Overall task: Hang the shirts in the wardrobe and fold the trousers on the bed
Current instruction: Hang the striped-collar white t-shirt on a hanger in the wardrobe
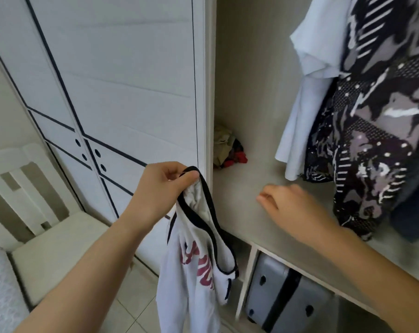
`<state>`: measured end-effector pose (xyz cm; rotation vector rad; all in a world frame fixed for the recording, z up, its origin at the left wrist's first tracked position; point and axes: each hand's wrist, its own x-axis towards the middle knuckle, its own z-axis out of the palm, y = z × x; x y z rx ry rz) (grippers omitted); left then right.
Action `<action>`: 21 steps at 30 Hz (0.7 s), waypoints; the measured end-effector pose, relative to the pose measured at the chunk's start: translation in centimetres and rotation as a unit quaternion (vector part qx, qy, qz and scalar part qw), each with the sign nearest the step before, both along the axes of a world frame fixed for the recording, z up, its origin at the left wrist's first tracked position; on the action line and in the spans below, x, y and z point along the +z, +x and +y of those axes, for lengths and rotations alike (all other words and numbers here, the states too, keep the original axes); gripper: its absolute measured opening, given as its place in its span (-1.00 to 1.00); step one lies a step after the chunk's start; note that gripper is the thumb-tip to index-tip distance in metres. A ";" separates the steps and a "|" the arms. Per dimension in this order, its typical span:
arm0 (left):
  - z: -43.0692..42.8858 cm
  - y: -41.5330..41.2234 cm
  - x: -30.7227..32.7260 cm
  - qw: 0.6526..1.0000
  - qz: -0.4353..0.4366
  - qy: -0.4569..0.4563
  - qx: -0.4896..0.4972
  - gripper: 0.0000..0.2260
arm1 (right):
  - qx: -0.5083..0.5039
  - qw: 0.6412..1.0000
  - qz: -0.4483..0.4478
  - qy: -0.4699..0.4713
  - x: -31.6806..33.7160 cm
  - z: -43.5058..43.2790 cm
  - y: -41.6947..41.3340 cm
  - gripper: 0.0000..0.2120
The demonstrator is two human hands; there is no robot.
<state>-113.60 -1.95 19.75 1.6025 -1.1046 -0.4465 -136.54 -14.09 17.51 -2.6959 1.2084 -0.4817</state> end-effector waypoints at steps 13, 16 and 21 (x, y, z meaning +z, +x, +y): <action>-6.3 -1.5 11.0 0.987 -0.110 -0.116 -0.025 -0.72 | 0.021 0.969 -0.093 -0.228 17.8 -2.8 2.0 -0.75; -7.3 -1.5 13.6 0.983 -0.117 -0.141 -0.011 -0.73 | 0.011 0.962 -0.094 -0.258 20.8 -3.8 2.7 -0.75; -8.8 -1.8 18.5 0.967 -0.177 -0.181 -0.004 -0.73 | 0.003 0.936 -0.088 -0.341 25.9 -4.8 3.6 -0.73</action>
